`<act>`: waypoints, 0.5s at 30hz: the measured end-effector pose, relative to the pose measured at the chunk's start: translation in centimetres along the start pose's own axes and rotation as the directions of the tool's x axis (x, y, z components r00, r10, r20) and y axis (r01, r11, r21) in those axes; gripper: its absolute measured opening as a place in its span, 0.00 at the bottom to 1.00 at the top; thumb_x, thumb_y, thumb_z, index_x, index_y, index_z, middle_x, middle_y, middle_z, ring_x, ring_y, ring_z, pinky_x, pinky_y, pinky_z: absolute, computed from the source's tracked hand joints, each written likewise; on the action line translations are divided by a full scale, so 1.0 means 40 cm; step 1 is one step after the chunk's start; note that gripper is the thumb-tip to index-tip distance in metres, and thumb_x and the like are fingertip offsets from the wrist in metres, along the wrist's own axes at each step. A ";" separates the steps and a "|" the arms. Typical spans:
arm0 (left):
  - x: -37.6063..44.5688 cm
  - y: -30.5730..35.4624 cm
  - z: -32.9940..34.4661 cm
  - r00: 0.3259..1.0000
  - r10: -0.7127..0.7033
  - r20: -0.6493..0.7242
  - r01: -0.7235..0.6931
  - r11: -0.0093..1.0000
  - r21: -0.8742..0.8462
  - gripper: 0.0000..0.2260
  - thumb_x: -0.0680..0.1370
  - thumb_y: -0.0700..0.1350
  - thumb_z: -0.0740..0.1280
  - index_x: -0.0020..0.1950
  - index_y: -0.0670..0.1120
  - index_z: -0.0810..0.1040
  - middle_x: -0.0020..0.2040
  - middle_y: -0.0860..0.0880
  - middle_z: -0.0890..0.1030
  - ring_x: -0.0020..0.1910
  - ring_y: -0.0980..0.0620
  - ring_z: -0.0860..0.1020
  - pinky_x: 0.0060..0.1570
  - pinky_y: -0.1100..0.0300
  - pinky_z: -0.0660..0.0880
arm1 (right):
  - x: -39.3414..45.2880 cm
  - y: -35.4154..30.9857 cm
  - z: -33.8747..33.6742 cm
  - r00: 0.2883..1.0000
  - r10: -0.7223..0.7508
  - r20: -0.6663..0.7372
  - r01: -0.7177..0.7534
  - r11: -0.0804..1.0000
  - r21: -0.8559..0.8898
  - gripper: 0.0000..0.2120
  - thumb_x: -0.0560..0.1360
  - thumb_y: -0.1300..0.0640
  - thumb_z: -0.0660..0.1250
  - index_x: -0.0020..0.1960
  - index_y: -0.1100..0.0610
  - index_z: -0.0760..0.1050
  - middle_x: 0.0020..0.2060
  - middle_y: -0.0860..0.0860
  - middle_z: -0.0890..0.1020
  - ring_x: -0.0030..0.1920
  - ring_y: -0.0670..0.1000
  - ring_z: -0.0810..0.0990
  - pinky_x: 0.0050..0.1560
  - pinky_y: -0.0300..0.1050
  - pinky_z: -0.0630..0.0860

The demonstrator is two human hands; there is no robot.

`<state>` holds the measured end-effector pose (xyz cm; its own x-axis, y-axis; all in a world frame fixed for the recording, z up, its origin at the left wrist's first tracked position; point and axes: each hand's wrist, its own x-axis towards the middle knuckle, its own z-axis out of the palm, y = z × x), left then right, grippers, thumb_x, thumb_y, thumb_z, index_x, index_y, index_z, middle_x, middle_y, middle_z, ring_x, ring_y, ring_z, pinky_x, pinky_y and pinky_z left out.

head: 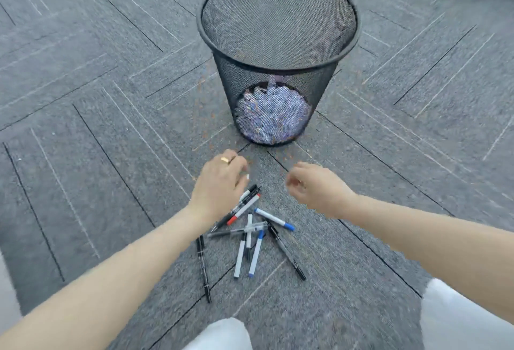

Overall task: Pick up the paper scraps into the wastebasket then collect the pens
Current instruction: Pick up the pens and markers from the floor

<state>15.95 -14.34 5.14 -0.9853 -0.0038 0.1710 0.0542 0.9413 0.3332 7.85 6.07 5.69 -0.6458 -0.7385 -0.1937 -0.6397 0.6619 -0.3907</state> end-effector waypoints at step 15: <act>-0.095 -0.023 0.176 0.895 -0.173 0.410 0.050 0.955 0.294 0.39 0.73 0.63 0.62 0.74 0.44 0.52 0.67 0.44 0.67 0.63 0.44 0.68 0.59 0.53 0.68 | -0.125 -0.081 0.300 0.930 0.356 -0.091 -0.359 0.933 -0.020 0.33 0.64 0.39 0.70 0.63 0.53 0.67 0.55 0.52 0.72 0.53 0.55 0.73 0.53 0.49 0.70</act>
<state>18.52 -12.81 -2.36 -0.9582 -0.0277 -0.2847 -0.0449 0.9975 0.0540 18.16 6.08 -2.87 -0.8664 -0.4393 -0.2375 -0.3732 0.8855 -0.2767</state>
